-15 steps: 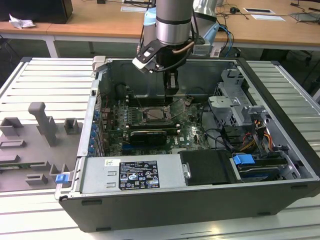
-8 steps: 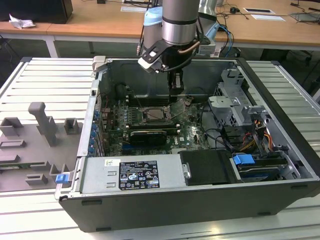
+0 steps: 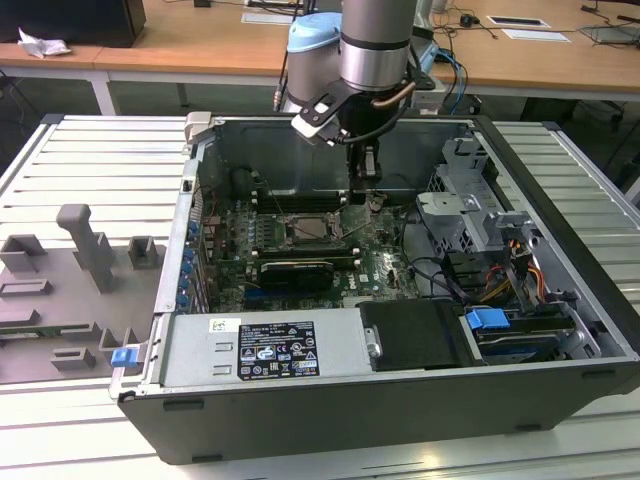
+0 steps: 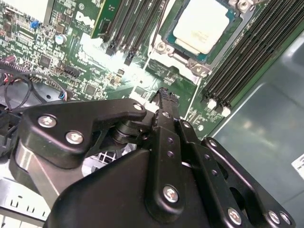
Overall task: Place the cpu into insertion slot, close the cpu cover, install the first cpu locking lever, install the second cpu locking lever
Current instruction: 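Close the cpu cover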
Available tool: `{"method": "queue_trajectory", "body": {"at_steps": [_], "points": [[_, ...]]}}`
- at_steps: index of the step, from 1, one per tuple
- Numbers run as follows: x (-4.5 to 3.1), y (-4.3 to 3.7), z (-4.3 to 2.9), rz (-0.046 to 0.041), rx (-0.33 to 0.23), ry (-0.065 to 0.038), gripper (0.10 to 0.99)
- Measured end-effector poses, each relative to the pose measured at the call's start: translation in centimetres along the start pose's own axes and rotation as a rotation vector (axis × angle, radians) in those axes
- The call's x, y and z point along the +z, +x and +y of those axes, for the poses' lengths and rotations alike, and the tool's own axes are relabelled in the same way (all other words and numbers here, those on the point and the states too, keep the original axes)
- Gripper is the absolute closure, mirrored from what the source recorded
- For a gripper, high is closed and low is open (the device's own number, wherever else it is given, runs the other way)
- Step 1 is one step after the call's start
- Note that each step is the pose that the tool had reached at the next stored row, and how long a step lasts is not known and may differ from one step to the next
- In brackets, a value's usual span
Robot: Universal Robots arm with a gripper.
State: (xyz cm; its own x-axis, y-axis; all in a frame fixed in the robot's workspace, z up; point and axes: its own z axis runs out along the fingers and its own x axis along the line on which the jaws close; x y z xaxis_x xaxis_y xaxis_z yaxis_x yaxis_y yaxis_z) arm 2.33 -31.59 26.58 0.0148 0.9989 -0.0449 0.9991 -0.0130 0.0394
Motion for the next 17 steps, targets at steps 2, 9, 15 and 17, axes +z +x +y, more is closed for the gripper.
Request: {"method": "queue_trajectory", "body": {"at_steps": [2,9,15,17], "points": [[0.01,0.01,0.21,0.0002,0.000,0.000,0.980],[0.04,0.01,1.03,0.0000,0.000,0.002,0.980],[0.07,0.03,1.78,0.0000,0.000,0.003,0.980],[0.09,0.03,2.15,0.0001,0.000,0.004,0.980]]}}
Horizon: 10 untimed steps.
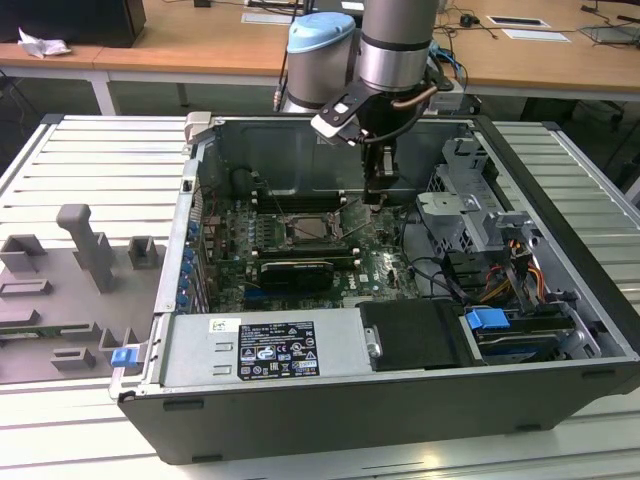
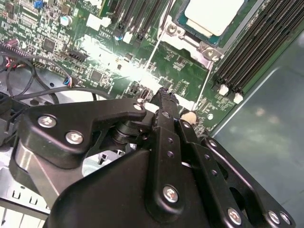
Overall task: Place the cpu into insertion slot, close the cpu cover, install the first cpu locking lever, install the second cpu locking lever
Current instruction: 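Close the cpu cover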
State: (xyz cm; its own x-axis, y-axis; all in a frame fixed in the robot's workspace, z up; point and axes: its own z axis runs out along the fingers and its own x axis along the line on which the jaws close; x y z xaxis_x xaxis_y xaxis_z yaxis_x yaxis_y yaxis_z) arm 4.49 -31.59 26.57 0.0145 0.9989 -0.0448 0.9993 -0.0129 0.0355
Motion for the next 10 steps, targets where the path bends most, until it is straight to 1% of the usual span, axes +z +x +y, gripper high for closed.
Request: {"method": "queue_trajectory", "body": {"at_steps": [6,10], "points": [[0.04,0.01,1.09,0.0000,0.000,0.002,0.980],[0.07,0.03,1.57,0.0000,0.000,0.003,0.980]]}}
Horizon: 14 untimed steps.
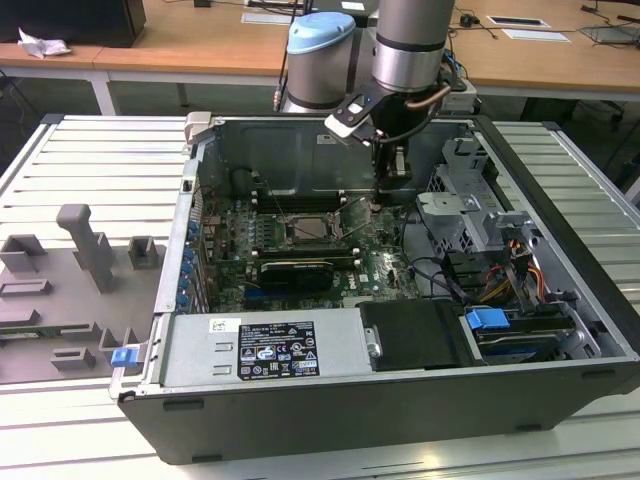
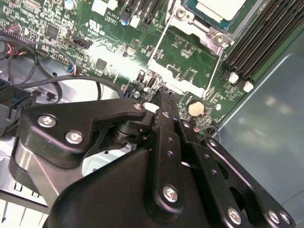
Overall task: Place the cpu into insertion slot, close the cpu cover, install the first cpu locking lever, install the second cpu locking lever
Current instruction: 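Close the cpu cover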
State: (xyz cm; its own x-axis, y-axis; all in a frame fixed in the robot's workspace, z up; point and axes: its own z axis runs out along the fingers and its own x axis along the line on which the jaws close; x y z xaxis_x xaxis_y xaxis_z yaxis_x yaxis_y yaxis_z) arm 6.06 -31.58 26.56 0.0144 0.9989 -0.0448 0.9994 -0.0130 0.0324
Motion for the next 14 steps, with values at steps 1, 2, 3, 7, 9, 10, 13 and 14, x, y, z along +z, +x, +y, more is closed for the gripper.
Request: {"method": "queue_trajectory", "body": {"at_steps": [1,2,3,7,9,10,13,14], "points": [[0.08,0.00,0.09,0.0000,-0.001,0.002,0.980],[0.15,0.01,0.15,-0.0001,-0.002,0.003,0.980],[0.22,0.02,0.18,-0.0001,-0.002,0.004,0.980],[0.61,0.09,0.19,-0.0001,-0.003,0.006,0.980],[0.78,0.10,0.18,-0.0001,-0.003,0.008,0.980],[0.97,0.11,0.17,-0.0002,-0.003,0.008,0.980],[1.29,0.15,0.17,-0.0001,-0.004,0.009,0.980],[1.34,0.20,0.20,-0.0002,-0.007,0.009,0.980]]}}
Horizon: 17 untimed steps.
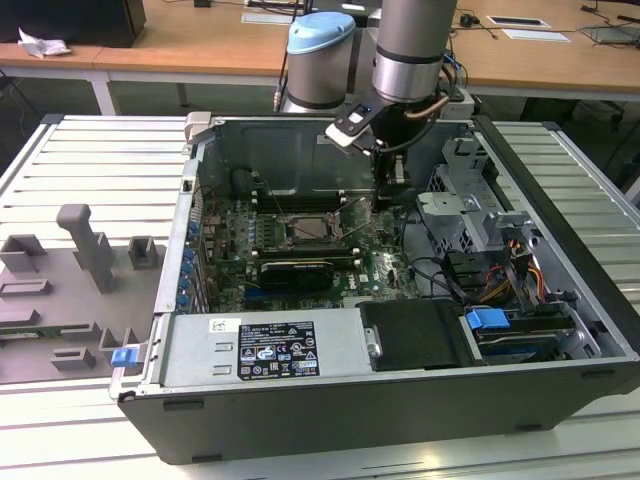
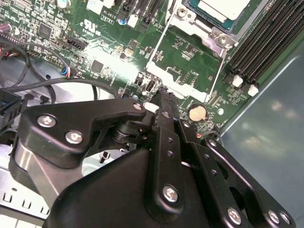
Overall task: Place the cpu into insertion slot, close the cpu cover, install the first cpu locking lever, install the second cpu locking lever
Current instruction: 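Close the cpu cover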
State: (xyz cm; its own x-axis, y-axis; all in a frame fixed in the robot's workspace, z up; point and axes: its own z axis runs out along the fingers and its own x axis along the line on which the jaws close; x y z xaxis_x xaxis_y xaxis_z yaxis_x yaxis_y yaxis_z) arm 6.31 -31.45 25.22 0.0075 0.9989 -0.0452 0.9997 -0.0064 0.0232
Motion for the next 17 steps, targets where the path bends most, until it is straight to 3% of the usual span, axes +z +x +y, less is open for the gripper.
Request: {"method": "queue_trajectory", "body": {"at_steps": [7,11,13,17], "points": [[0.20,0.25,0.35,0.0007,-0.008,0.005,0.980],[0.58,0.27,0.46,0.0008,-0.017,0.018,0.980],[0.61,0.28,0.46,0.0014,-0.019,0.019,0.980],[0.61,0.27,-0.53,0.0026,-0.025,0.018,0.980]]}}
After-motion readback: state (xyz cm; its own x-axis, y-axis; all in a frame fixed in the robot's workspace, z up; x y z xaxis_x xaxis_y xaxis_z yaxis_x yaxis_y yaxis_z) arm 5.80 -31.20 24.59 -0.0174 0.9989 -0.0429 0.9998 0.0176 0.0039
